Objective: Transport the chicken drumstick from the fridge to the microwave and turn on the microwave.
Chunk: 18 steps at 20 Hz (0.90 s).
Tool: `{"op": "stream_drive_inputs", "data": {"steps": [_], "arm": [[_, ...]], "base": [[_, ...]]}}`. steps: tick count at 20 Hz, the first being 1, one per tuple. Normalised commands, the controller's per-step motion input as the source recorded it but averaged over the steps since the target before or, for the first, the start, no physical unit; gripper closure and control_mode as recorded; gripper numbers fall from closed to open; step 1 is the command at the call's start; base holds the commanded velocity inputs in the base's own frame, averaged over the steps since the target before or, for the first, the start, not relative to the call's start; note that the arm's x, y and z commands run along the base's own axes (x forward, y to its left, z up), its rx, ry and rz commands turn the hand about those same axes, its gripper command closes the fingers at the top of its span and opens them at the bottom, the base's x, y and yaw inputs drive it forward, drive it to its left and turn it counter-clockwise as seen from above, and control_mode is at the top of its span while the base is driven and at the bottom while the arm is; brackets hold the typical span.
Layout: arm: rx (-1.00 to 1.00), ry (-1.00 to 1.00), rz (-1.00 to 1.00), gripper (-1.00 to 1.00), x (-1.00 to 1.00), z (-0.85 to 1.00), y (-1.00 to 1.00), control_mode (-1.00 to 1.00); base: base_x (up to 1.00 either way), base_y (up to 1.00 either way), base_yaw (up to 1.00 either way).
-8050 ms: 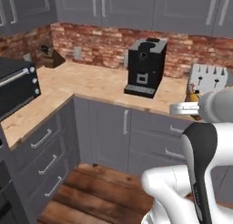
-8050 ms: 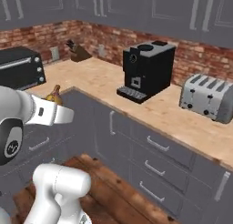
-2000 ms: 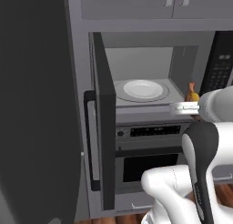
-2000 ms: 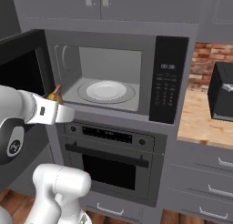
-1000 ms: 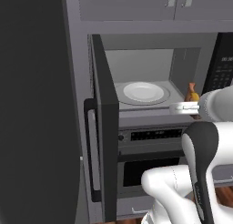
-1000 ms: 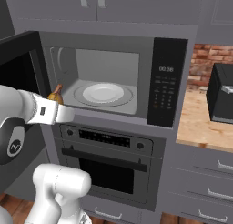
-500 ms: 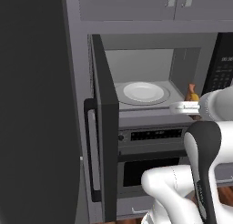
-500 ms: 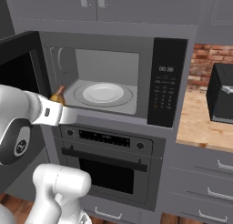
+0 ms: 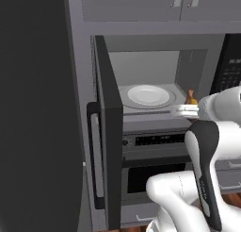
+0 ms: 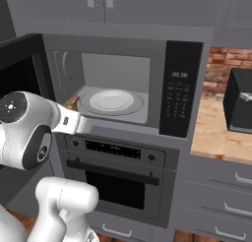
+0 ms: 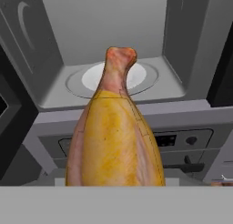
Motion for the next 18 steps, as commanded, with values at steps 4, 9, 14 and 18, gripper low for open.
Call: {"op": "stream_drive_inputs", "data": {"steps": [4,9,14,18], "arm": [[0.0,0.01,0.0,1.0,0.46,-0.19,0.0,-1.0],[0.0,0.07,0.01,1.0,0.59,-0.11,0.0,-1.0],[0.0,0.03,0.01,1.0,0.61,-0.18,0.0,-1.0],[0.0,0.0,0.0,1.0,0.53,-0.17,0.0,-1.0]], "base": [[0.0,0.0,0.0],[0.0,0.0,0.0],[0.0,0.0,0.0],[0.0,0.0,0.0]]}}
